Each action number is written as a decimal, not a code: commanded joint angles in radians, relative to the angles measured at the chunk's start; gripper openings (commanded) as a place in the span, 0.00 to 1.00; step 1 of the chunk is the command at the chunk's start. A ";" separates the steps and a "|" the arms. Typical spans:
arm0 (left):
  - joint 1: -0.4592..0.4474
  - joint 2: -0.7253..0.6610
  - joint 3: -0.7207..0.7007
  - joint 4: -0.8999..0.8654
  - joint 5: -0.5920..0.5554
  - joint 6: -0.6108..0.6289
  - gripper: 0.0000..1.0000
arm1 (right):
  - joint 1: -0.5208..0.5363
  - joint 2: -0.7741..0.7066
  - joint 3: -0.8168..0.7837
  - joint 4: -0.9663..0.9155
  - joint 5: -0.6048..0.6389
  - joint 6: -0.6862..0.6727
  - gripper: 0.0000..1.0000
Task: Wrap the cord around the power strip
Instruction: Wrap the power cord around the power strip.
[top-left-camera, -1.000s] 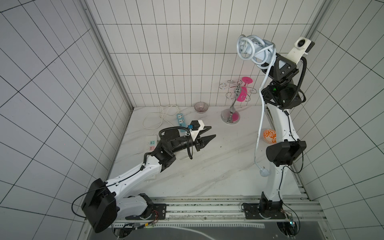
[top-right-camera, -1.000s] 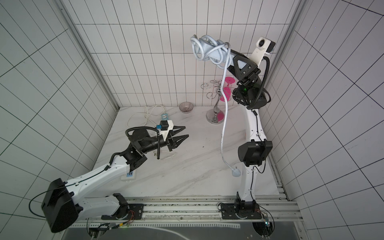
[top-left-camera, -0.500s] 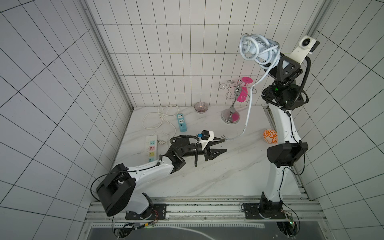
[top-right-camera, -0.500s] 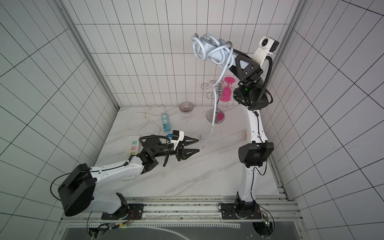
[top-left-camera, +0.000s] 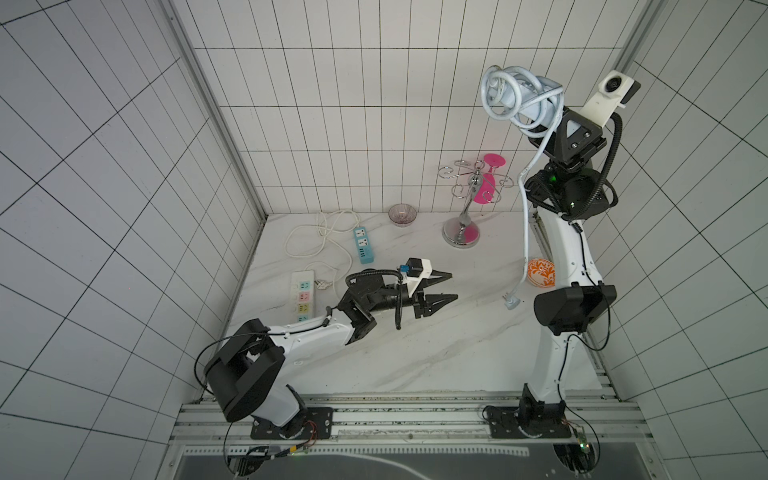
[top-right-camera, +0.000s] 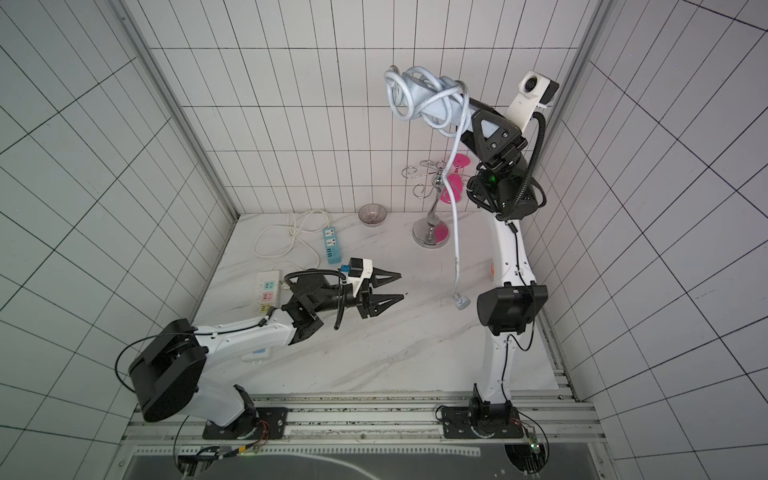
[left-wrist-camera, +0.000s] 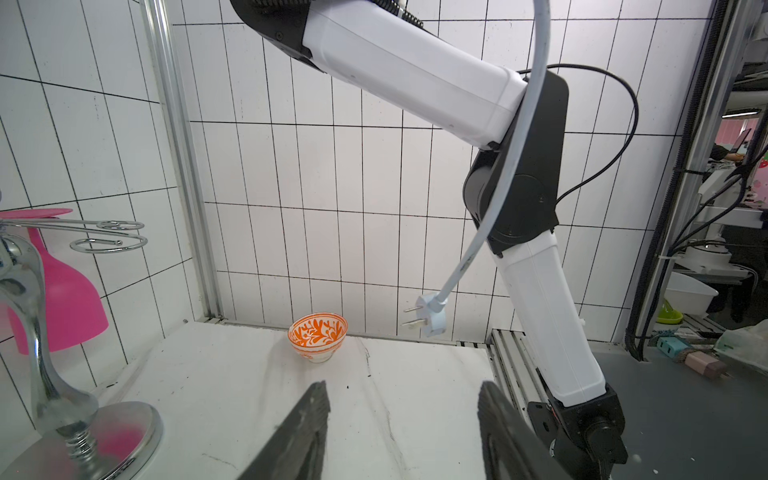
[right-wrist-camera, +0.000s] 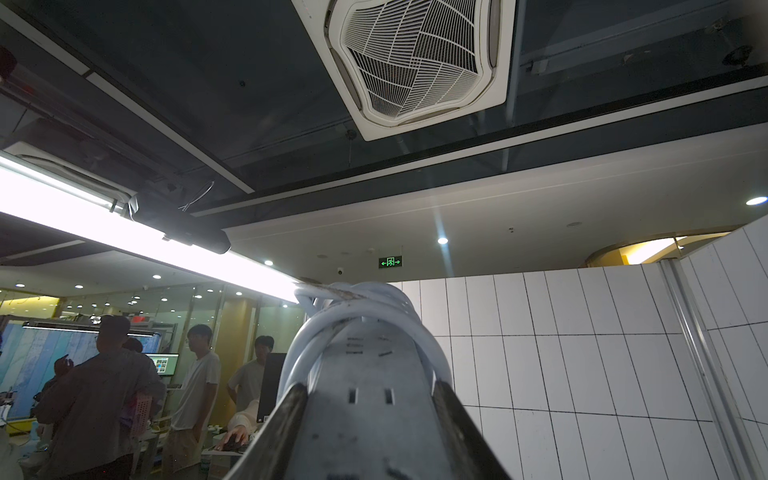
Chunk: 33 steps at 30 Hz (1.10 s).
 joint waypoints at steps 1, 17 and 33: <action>-0.024 0.014 0.046 -0.004 -0.002 0.020 0.59 | -0.009 -0.015 0.063 0.220 0.085 0.101 0.00; -0.134 0.094 0.168 -0.099 0.014 0.102 0.22 | -0.008 -0.019 0.061 0.228 0.081 0.105 0.00; 0.254 -0.002 0.220 -0.518 -0.038 0.125 0.00 | 0.150 -0.012 0.238 0.267 -0.156 0.240 0.00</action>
